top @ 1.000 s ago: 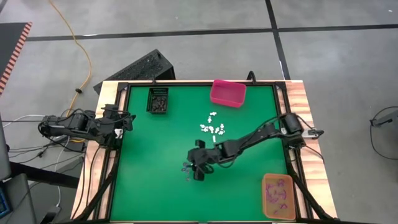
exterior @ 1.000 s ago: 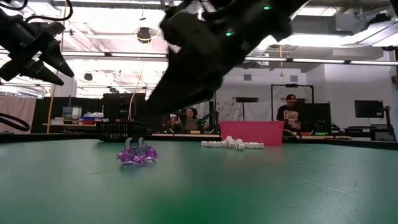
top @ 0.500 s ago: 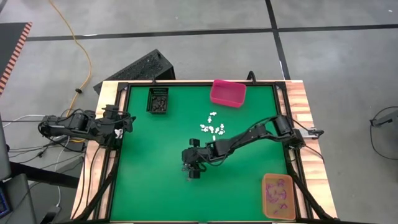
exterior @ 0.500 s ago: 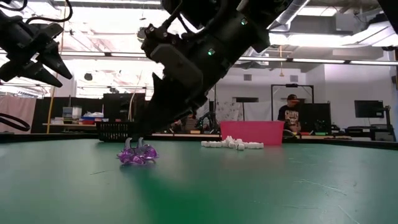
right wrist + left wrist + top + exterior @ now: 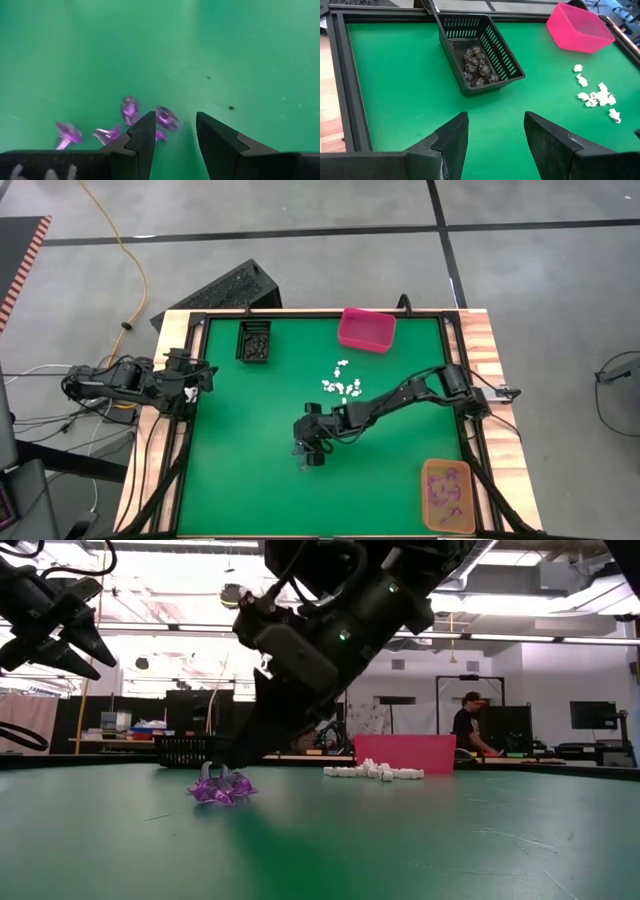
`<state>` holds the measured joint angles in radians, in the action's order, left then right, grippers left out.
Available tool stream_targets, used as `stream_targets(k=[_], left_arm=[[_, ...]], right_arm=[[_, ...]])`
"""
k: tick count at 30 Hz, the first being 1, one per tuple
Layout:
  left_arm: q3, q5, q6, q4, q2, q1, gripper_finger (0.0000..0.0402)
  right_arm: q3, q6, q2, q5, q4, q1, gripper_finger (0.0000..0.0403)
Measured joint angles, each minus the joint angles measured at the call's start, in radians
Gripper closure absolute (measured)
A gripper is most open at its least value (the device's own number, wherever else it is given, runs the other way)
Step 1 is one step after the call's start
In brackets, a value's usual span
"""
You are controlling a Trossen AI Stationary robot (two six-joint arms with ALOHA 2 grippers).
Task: Sort Halloween decoration
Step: Put the pink witch hat toy into the orange bin
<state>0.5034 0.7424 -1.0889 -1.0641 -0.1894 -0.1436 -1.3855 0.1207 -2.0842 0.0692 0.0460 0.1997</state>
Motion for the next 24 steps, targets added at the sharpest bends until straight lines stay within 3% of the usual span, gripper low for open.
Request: stream_targets(k=[24], left_arm=[[0.000,0.006,0.000,0.000,0.000,0.000,0.0219]], right_arm=[[0.002,-0.071,0.000,-0.019,-0.044,0.000,0.0234]])
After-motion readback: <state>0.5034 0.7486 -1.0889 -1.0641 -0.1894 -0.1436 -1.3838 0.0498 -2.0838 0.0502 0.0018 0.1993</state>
